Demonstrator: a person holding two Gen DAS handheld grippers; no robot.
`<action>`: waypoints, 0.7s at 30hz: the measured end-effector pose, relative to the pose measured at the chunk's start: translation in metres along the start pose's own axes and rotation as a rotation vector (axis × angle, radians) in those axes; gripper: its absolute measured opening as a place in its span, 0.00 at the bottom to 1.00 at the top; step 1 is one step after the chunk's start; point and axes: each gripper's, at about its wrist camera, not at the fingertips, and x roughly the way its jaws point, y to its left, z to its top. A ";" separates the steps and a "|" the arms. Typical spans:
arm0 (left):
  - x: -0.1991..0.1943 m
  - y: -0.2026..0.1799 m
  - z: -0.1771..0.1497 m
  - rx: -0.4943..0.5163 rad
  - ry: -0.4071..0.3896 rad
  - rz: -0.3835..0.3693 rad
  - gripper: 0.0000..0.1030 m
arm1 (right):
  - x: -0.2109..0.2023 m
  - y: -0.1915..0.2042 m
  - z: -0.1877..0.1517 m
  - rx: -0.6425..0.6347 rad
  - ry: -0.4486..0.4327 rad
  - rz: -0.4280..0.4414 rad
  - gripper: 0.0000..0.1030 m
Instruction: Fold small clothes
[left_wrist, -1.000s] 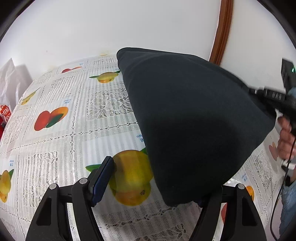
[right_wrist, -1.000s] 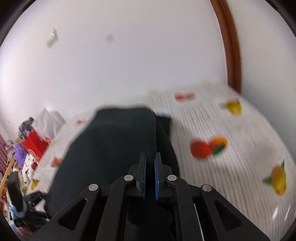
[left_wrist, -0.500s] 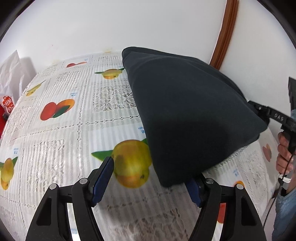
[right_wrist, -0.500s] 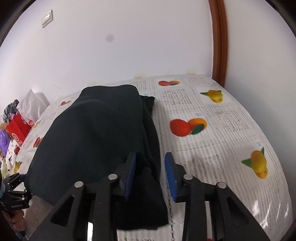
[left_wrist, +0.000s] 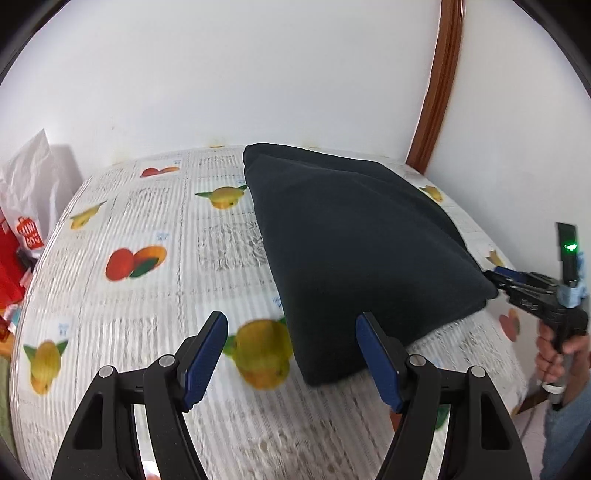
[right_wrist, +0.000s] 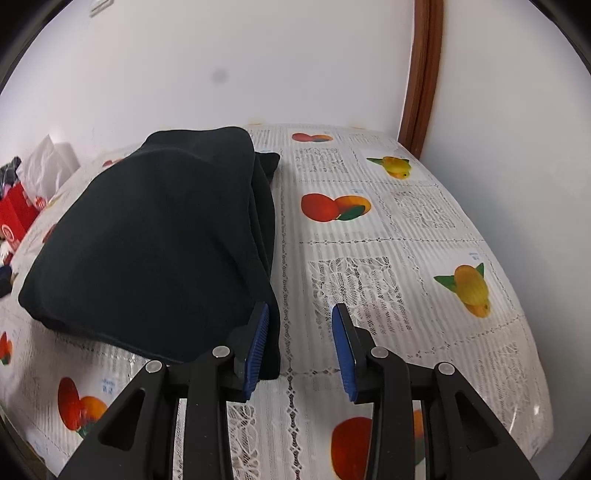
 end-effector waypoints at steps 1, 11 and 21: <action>0.008 0.000 0.002 0.004 0.011 0.013 0.68 | -0.002 -0.001 0.002 0.001 0.000 0.006 0.34; 0.037 0.000 0.017 0.045 0.084 0.002 0.70 | 0.005 0.029 0.076 -0.072 -0.005 0.031 0.36; 0.072 0.017 0.055 0.031 0.103 0.001 0.71 | 0.075 0.028 0.106 0.036 0.091 0.232 0.07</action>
